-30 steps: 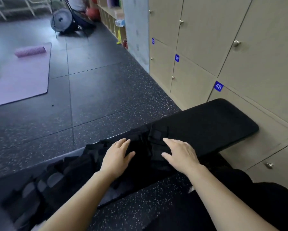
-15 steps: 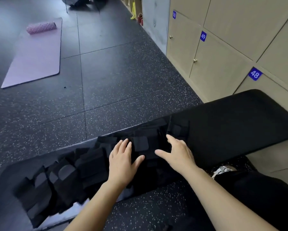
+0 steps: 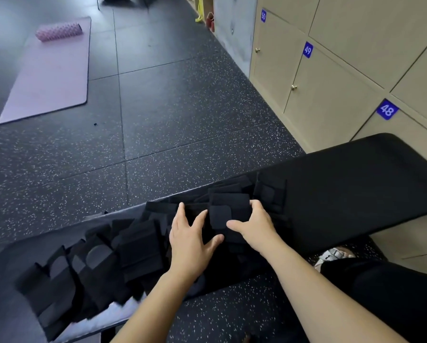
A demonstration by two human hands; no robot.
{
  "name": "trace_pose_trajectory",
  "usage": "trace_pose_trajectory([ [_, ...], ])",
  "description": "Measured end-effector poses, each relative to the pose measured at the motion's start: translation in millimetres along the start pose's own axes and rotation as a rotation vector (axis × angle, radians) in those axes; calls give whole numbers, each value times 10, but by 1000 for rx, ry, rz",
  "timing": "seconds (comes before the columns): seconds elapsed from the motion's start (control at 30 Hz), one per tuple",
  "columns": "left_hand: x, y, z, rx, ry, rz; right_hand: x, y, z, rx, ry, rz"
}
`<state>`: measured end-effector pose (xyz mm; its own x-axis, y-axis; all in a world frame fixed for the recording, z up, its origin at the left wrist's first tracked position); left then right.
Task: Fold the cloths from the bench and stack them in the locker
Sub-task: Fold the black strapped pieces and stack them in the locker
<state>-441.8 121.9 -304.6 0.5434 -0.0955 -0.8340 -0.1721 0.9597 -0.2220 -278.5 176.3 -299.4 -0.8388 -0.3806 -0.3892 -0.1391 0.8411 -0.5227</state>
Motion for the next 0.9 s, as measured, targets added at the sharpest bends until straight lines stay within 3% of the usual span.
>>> trace_pose_trajectory([
  [0.33, -70, -1, -90, -44, -31, -43, -298, 22, 87, -38, 536, 64],
  [0.47, -153, 16, 179, 27, -146, -41, -500, -36, 16, -70, 602, 30],
  [0.57, -208, 82, 473, 58, -438, -133, -672, -117, -101, -117, 633, -6],
  [0.73, -187, 118, 1107, 39, -1238, -513, -1167, -360, -340, -230, 668, -31],
  [0.83, -273, 10, 1648, 54, -1443, -722, -1483, -537, -396, -283, 632, -18],
  [0.9, -274, -51, 1935, 34, -1475, -768, -1679, -684, -414, -323, 605, 12],
])
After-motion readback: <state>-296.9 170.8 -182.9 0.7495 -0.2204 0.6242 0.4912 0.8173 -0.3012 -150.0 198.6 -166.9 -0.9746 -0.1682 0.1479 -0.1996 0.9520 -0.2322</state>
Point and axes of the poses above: each hand's wrist, its own y-axis towards the middle knuckle, its own x-axis out of the palm, z = x × y, the point moved 6 cm from there along y, towards the middle knuckle, and after that the axes turned 7 degrees about -z, right-handed, at the moved point
